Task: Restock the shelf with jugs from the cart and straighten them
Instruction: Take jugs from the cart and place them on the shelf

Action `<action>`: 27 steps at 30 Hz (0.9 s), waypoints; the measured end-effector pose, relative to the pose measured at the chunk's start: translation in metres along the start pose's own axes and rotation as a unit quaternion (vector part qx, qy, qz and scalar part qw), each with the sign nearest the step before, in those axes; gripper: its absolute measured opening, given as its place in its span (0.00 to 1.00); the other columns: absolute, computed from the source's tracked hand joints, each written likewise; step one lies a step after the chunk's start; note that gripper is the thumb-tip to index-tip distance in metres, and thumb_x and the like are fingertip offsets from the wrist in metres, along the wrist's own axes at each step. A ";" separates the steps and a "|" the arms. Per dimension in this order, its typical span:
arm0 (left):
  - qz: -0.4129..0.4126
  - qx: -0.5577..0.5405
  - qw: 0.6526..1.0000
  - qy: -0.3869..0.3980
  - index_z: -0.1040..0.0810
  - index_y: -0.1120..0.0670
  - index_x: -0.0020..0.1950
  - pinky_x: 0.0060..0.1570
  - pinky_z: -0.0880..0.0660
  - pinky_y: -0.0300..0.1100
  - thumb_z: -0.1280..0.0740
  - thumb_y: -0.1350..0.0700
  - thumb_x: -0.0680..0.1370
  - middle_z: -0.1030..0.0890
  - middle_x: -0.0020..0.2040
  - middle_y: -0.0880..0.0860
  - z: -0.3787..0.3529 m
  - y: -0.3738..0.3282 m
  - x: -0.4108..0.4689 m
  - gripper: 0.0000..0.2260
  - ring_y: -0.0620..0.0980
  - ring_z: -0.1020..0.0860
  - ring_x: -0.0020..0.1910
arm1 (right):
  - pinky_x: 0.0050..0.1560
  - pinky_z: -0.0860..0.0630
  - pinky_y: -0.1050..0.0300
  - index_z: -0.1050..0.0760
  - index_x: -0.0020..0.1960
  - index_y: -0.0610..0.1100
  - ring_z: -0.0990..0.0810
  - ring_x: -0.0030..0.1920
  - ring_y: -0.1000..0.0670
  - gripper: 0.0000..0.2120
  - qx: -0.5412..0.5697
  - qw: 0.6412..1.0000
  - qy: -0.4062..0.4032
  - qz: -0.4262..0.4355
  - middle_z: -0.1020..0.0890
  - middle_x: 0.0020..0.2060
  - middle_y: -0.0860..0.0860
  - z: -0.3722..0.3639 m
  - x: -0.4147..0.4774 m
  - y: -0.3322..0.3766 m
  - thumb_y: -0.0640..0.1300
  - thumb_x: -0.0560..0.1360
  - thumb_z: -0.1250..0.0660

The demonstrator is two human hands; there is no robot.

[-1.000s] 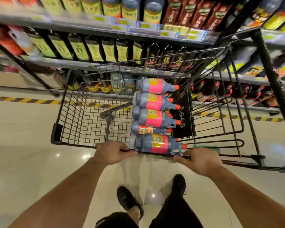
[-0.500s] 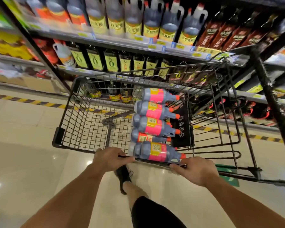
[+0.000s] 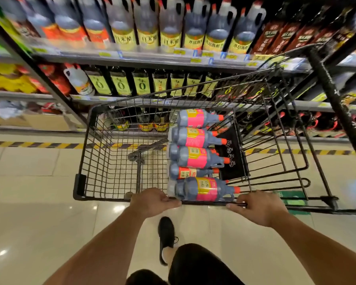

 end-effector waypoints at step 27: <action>-0.192 -0.073 0.978 0.039 0.24 0.46 0.63 0.53 0.24 0.45 0.32 0.29 0.68 0.23 0.59 0.45 0.169 0.124 -0.038 0.30 0.46 0.22 0.53 | 0.48 0.25 0.55 0.25 0.60 0.56 0.20 0.56 0.45 0.24 0.005 0.936 -0.070 -0.344 0.18 0.53 0.50 0.042 -0.014 0.134 0.67 0.70 0.41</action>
Point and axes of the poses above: each hand's wrist, its own x-axis towards the middle knuckle, its own z-axis out of the back of the hand, y = z × x, the point moved 6 cm from there along x, towards the middle knuckle
